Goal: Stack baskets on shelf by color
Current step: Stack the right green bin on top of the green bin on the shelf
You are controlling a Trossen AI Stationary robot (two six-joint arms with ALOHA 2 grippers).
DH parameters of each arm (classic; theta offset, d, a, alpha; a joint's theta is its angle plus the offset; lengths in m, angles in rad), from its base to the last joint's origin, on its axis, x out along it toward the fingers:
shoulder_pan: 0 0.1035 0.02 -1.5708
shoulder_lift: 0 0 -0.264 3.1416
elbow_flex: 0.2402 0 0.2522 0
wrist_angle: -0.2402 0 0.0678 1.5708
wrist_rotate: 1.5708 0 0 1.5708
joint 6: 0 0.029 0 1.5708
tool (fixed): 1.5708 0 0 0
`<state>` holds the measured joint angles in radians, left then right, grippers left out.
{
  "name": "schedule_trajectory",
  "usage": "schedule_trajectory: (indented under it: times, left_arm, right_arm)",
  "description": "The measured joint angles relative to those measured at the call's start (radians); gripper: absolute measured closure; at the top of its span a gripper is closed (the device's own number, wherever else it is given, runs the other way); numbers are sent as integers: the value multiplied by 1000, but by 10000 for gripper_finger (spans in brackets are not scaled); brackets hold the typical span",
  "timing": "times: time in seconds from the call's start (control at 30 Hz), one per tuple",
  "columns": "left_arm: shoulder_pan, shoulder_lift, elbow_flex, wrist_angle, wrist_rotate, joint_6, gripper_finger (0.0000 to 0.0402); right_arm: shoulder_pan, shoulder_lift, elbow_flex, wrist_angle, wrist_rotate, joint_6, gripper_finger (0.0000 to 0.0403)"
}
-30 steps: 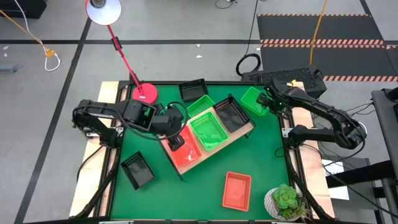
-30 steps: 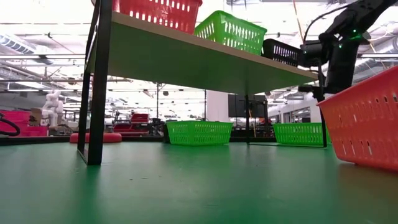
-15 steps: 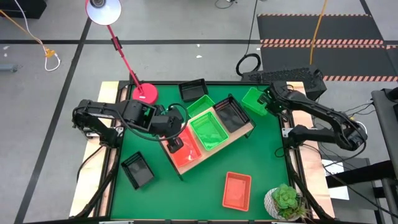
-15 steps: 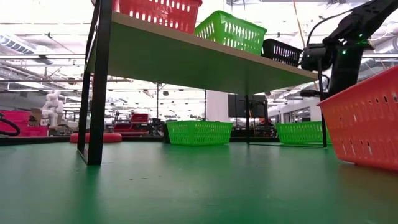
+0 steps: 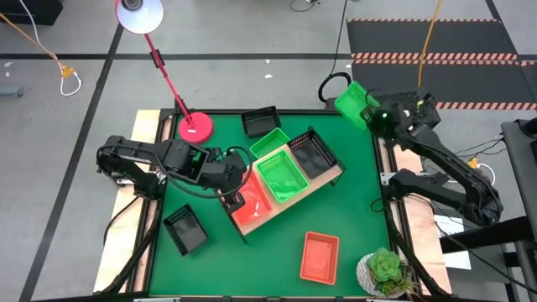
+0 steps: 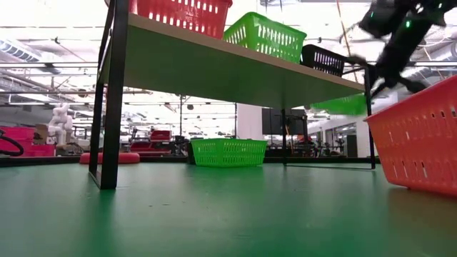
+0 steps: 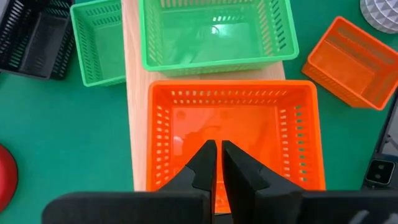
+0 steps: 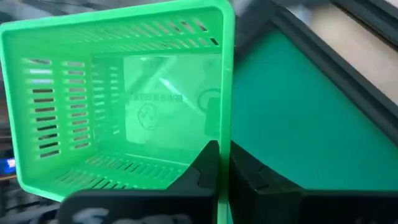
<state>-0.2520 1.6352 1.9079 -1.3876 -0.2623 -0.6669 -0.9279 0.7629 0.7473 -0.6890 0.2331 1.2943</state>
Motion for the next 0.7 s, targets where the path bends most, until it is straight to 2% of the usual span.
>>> schedule_trajectory:
  times: [0.13, 0.33, 0.6, 0.7]
  left_arm:
    - [0, -10, 0, -1, 0, 0, 376]
    - [0, -37, 0, -16, -20, 3, 376]
    - [1, -92, 0, -26, -57, -8, 376]
    - [1, -125, 0, -23, -59, -18, 376]
  right_arm:
    - [9, -8, 134, 2, -11, -86, 400]
    - [115, 52, 381, -9, -54, -210, 401]
    - [287, 259, 721, -47, -78, -359, 402]
    - [350, 359, 841, -50, -103, -489, 402]
